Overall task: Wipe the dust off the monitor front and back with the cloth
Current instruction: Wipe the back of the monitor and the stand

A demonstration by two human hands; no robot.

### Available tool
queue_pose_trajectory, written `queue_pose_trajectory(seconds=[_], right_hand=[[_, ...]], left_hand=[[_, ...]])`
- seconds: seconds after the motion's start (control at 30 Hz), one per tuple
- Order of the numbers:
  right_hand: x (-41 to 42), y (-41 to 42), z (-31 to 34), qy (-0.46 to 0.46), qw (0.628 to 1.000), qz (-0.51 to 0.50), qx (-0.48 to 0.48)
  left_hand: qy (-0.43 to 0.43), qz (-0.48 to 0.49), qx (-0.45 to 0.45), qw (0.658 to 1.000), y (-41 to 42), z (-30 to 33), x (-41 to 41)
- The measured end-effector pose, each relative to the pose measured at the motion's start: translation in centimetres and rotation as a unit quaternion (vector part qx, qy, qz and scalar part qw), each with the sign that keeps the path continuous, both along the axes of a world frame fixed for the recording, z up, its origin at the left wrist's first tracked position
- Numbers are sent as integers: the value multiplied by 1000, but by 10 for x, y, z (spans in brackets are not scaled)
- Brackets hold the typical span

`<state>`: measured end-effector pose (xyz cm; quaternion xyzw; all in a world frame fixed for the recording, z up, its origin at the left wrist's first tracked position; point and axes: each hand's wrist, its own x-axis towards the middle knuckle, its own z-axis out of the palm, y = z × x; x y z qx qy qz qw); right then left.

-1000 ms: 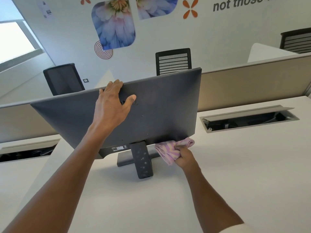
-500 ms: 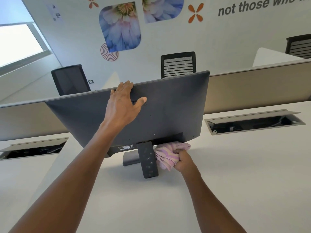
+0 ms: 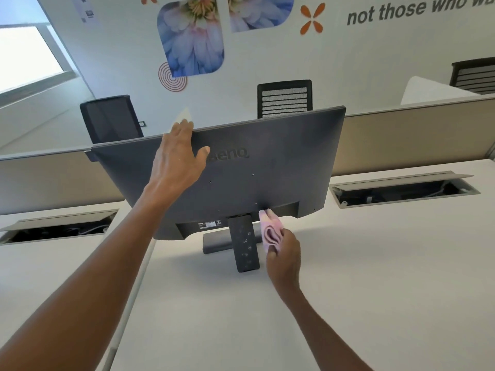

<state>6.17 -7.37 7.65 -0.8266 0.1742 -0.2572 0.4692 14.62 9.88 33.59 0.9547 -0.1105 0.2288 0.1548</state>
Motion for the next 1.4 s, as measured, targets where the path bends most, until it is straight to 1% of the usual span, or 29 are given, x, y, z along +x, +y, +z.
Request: queue_pose_trajectory(seconds=[0.07,0.17,0.33,0.43,0.5,0.57,0.63,0.7,0.77,0.83,0.93,1.03,1.2,1.27,1.4], right_hand=[[-1,19,1,-26,996,19,-80],[7,41,-2,-38,987,79,-134],[36,64,-3,11,963,145,-227],[34,66,-8,17,944,174,-280],[23,65,-23,41,930,196,-308],[8,62,-44,75,919,222,-318],[-4,56,-60,89,909,232,-334],[-6,51,-61,86,916,214,-328],[4,46,-50,51,936,174,-302],[22,44,-25,8,946,143,-290],[43,48,10,-20,939,143,-311],[41,55,5,-6,919,195,-343],[10,56,-51,56,870,277,-404],[-1,51,-64,80,866,292,-399],[-9,35,-64,125,875,273,-380]], left_hand=[[-4,3,10,1000,8,-4,1],[-18,-3,18,1000,11,-7,2],[-18,-11,17,1000,14,-10,7],[-20,-15,18,1000,16,-11,8],[-22,-18,18,999,16,-11,8],[-22,-17,16,999,15,-11,9],[-24,-16,15,999,14,-12,9],[-23,-18,16,999,14,-13,8],[-20,-19,14,1000,15,-13,7],[-19,-20,11,1000,16,-13,6],[-18,-23,7,1000,16,-15,6],[-16,-18,3,1000,14,-16,7],[-16,-14,9,1000,12,-17,7],[-16,-12,10,1000,13,-16,7],[-16,-12,10,1000,14,-16,6]])
